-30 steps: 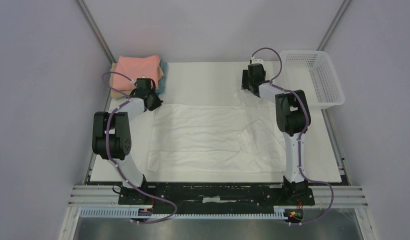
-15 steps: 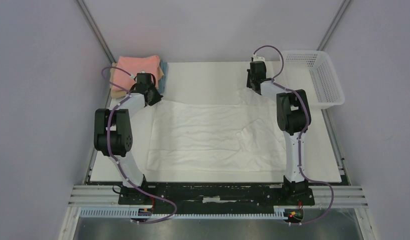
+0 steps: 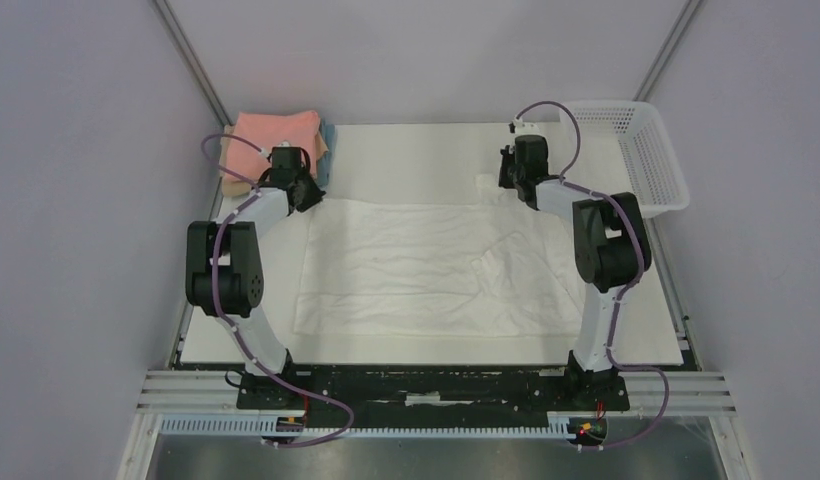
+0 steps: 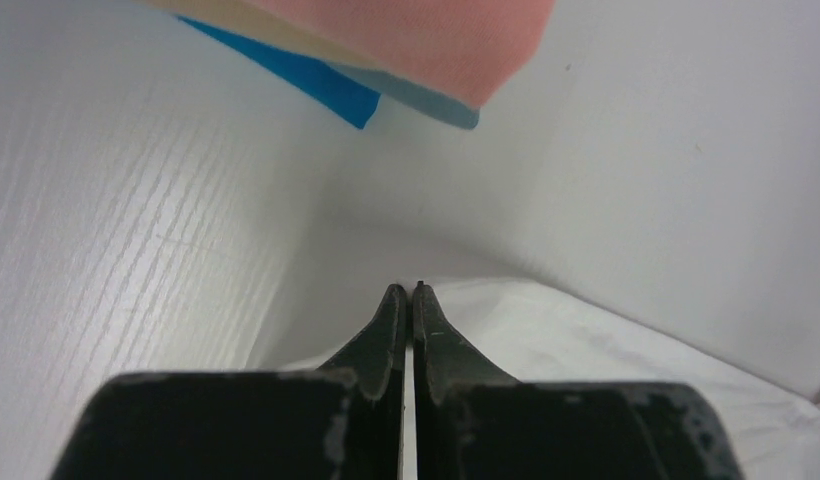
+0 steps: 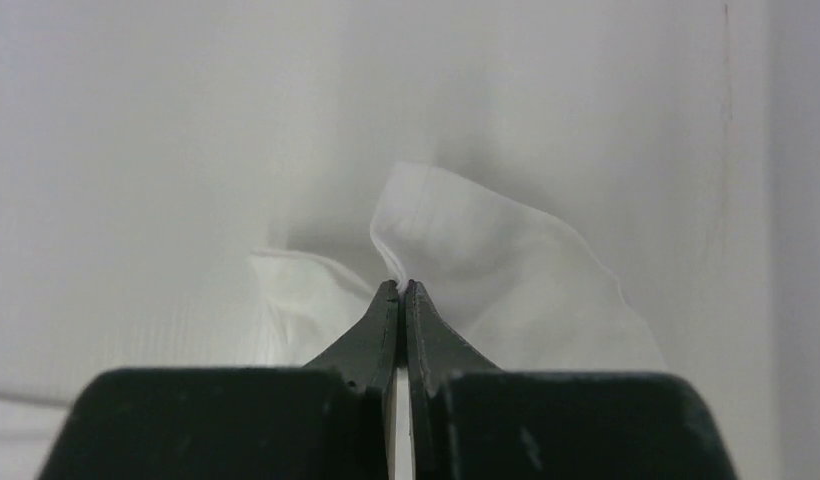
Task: Fold and stack the t-shirts
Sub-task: Fold the other side of the tshirt into a rectangle
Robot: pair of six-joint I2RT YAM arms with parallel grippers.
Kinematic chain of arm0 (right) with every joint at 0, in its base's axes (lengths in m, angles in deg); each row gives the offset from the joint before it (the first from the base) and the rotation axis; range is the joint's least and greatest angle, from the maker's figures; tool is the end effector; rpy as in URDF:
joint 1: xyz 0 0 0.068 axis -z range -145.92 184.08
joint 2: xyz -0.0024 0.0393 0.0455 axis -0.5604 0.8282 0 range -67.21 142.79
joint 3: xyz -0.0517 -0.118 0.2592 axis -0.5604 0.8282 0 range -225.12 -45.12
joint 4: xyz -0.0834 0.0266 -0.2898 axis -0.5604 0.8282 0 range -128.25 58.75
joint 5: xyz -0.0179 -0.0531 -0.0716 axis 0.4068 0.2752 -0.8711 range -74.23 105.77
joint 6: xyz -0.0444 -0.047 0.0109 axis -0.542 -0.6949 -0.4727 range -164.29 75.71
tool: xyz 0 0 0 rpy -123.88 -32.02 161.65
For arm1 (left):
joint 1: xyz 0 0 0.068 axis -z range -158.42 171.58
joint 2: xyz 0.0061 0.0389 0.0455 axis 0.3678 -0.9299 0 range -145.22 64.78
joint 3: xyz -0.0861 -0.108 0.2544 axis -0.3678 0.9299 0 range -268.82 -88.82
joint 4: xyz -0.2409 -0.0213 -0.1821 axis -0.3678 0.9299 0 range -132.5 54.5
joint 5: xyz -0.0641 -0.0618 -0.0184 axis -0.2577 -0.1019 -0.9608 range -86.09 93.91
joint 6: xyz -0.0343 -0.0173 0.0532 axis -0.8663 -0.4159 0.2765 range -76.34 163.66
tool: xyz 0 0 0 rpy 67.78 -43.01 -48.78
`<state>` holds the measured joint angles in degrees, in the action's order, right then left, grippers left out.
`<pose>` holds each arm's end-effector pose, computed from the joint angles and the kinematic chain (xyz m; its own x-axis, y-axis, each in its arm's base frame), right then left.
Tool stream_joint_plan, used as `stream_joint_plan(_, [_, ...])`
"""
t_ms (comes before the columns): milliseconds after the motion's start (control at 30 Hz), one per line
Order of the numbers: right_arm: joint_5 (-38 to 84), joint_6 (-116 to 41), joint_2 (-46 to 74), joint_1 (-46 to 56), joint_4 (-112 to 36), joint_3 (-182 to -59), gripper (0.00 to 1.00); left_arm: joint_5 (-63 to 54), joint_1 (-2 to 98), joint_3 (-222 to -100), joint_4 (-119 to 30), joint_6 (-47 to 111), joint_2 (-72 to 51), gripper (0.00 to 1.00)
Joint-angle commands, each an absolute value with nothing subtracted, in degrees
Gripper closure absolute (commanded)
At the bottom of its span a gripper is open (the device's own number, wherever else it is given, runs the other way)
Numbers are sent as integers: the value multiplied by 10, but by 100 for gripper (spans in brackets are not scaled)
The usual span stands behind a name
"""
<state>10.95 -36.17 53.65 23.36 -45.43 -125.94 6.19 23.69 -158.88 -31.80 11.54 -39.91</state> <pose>0.5207 0.0941 0.1471 -0.5442 0.0403 -0.8380 -0.0395 0.9965 0.0736 0.4510 -0.0144 0.1815 -0.6066 -0.5092 -0.6106 -0.3703 0.8605 -0.3498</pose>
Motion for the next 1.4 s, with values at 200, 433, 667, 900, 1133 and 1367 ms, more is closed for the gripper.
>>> stream_joint_plan(200, [108,-335,284,210,-569,-979,100,23,239,-1461,-358,81,-272,98])
stream_joint_plan(433, [86,-329,134,179,-550,-850,100,30,239,-1377,-365,74,-179,98])
stream_joint_plan(667, [59,-328,-41,165,-486,-756,100,49,239,-1307,-363,63,-80,98])
stream_joint_plan(900, [72,-315,-162,160,-393,-730,100,68,239,-1259,-348,47,-16,98])
stream_joint_plan(1133, [111,-284,-248,148,-295,-700,100,109,239,-1222,-326,27,32,98])
stream_joint_plan(1367, [145,-289,-302,142,-164,-669,93,175,239,-1206,-268,9,52,98])
